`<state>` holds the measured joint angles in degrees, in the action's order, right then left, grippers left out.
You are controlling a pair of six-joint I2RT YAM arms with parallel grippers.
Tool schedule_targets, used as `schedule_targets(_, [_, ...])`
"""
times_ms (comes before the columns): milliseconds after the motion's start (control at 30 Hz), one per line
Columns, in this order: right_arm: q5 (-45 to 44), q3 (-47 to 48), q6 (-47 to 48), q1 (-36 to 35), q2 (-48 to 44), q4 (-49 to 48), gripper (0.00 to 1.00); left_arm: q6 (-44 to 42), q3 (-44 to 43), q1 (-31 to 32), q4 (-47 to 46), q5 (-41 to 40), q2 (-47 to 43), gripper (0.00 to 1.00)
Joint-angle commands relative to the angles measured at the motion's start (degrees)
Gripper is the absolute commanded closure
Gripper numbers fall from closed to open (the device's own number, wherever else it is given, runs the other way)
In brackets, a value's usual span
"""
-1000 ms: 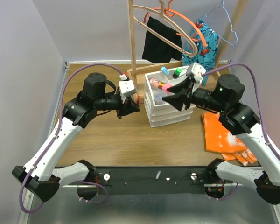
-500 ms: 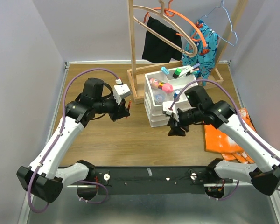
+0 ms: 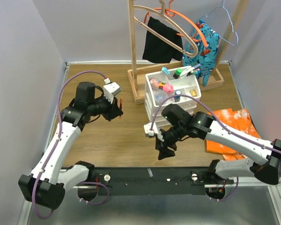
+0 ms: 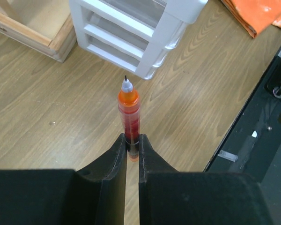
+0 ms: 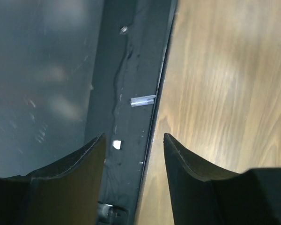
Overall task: Sort the stationery into containers
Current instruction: Close the pen cap on the pen.
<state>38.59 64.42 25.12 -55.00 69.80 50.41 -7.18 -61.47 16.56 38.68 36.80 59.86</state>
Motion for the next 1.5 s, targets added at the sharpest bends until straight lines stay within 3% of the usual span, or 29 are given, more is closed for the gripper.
schedule_targets(0, [-4.0,0.0,22.1,-5.2,1.1,4.9,0.37,2.2,2.3,-1.0,-5.7,-0.9,-3.4,0.96])
schedule_targets(167, [-5.2,2.7,53.6,-6.6,7.9,12.7,0.32,0.0,4.7,-2.2,-8.2,0.0,-6.6,0.94])
schedule_targets(267, [-5.9,4.0,66.6,-8.6,11.1,14.0,0.34,-1.3,5.4,-2.8,-7.9,0.2,-8.3,0.93])
schedule_targets(567, [0.8,-7.0,99.3,-10.2,11.6,7.3,0.46,-0.8,7.9,-5.8,-7.8,-1.0,-13.3,0.91])
schedule_targets(867, [2.4,-6.6,109.1,-10.8,19.0,8.8,0.55,1.8,9.4,-8.6,-8.3,0.0,-16.1,0.91])
schedule_targets(1467, [2.6,-6.2,114.8,-12.8,27.2,4.8,0.55,5.4,12.0,-12.0,-10.8,1.6,-17.2,0.90])
